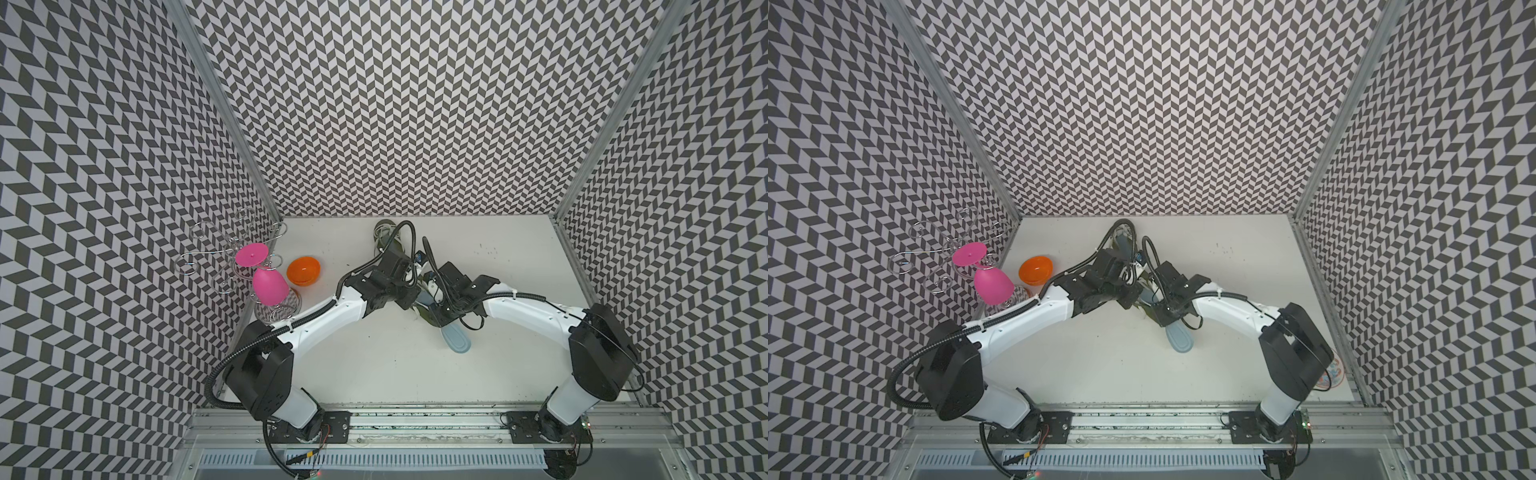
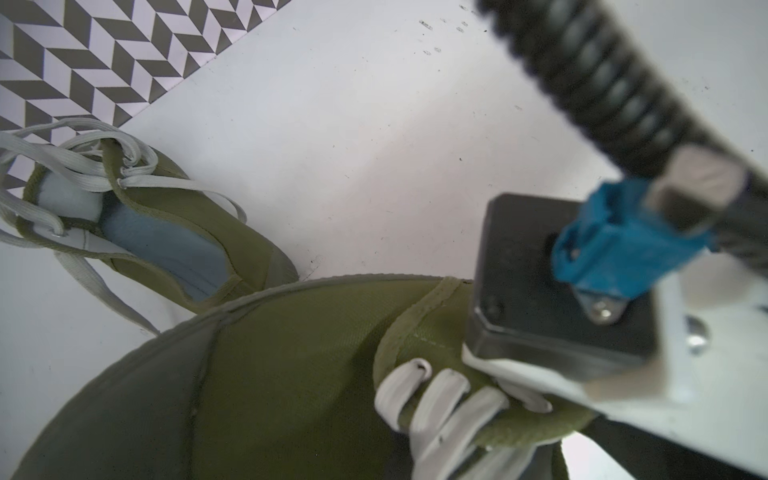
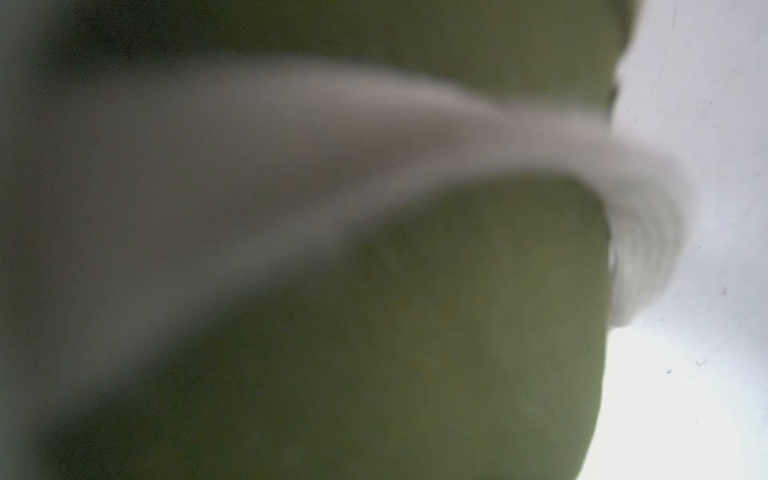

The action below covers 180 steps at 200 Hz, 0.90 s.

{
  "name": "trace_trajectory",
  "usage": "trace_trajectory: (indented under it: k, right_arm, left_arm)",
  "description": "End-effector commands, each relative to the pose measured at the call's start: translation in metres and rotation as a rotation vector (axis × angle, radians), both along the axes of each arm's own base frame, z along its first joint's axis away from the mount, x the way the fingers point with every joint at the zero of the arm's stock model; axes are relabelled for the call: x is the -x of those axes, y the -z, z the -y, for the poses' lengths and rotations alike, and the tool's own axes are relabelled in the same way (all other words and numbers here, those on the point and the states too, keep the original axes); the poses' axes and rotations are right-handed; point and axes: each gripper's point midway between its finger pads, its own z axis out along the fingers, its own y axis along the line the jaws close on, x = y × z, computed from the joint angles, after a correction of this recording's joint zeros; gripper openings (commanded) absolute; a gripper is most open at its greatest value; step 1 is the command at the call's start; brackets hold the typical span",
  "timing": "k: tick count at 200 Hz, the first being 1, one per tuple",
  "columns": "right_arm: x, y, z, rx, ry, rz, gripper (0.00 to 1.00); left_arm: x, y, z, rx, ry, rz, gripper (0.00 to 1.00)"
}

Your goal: Insert the insole into the shoe

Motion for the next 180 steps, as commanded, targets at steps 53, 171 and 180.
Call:
trace_trajectory:
  k: [53,171,180]
  right_arm:
    - [-0.043,-0.029,-0.025,-0.073,-0.009,0.166,0.49]
    - [-0.027,-0.046,-0.017,-0.121,-0.054,0.145,0.86]
    - [-0.026,-0.049,-0.016,-0.124,-0.055,0.143,0.87]
  left_arm:
    - [0.028,-0.019,0.034,0.122,0.186,-0.036,0.04]
    - [-0.009,0.015,0.006,0.011,-0.010,-0.108,0.04]
    - [-0.012,0.018,0.003,-0.001,-0.029,-0.110,0.04]
